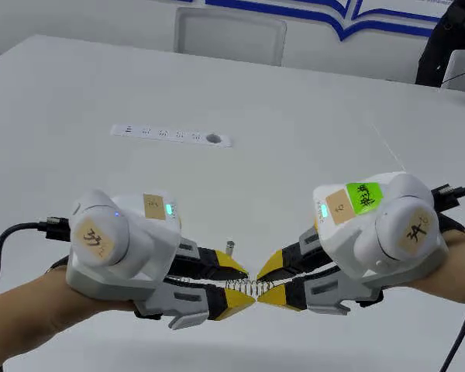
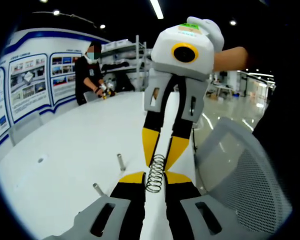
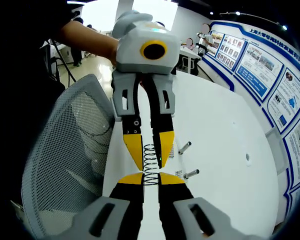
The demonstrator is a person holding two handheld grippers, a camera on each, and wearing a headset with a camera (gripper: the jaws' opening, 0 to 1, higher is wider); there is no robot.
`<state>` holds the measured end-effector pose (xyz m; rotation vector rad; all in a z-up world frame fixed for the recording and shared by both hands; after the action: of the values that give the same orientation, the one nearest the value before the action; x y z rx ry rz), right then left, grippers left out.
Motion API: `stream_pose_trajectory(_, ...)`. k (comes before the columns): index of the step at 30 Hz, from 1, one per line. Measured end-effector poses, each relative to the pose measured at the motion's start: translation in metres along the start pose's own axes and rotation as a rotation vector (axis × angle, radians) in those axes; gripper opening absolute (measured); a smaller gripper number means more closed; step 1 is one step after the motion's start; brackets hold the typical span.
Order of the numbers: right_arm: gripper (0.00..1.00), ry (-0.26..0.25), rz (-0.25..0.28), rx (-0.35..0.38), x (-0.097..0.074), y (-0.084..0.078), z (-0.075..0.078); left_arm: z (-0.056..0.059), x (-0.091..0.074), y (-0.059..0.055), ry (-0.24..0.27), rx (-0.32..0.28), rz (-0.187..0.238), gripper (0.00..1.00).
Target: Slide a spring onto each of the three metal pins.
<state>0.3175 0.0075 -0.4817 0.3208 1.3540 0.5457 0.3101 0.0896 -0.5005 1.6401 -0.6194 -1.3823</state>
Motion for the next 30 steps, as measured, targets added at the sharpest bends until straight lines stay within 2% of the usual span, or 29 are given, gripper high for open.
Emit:
stream_pose_trajectory(7, 0.11, -0.004, 0.006, 0.006, -0.003, 0.000, -0.001, 0.001, 0.001, 0.002, -0.014, 0.014, -0.001, 0.12)
stream_pose_trajectory(8, 0.11, -0.008, 0.006, 0.003, -0.003, 0.000, -0.001, 0.002, 0.001, 0.003, -0.013, 0.027, 0.000, 0.11)
stream_pose_trajectory(9, 0.11, -0.015, 0.007, 0.000, -0.003, 0.000, -0.001, 0.001, 0.001, 0.004, 0.002, 0.086, 0.006, 0.11)
stream_pose_trajectory(10, 0.11, -0.018, 0.007, 0.003, -0.004, 0.000, 0.000, 0.002, 0.001, 0.005, 0.007, 0.113, 0.009, 0.11)
stream_pose_trajectory(17, 0.12, -0.032, 0.029, -0.003, -0.004, -0.004, 0.003, 0.000, 0.002, 0.006, 0.010, 0.121, 0.010, 0.10)
stream_pose_trajectory(21, 0.16, -0.029, 0.004, -0.012, -0.001, -0.011, 0.004, -0.003, -0.001, 0.009, 0.004, 0.114, 0.023, 0.10)
stream_pose_trajectory(24, 0.12, -0.040, 0.059, 0.008, -0.003, -0.007, 0.007, -0.004, -0.002, 0.009, -0.005, 0.114, 0.021, 0.10)
stream_pose_trajectory(30, 0.11, -0.021, 0.077, 0.024, -0.005, -0.005, 0.007, -0.005, -0.004, 0.010, -0.011, 0.119, 0.026, 0.10)
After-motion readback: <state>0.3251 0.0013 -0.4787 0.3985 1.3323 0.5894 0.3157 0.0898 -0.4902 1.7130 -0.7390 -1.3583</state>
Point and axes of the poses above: the centre of the closed fingertips' face, and the gripper's own axes: x roughly forward along the fingers, z roughly to its right, y roughly out of its top, the point moved 6 cm from there along -x, roughly backward along the fingers, and after that the axes turned 7 degrees about -z, right-handed, at the moved point
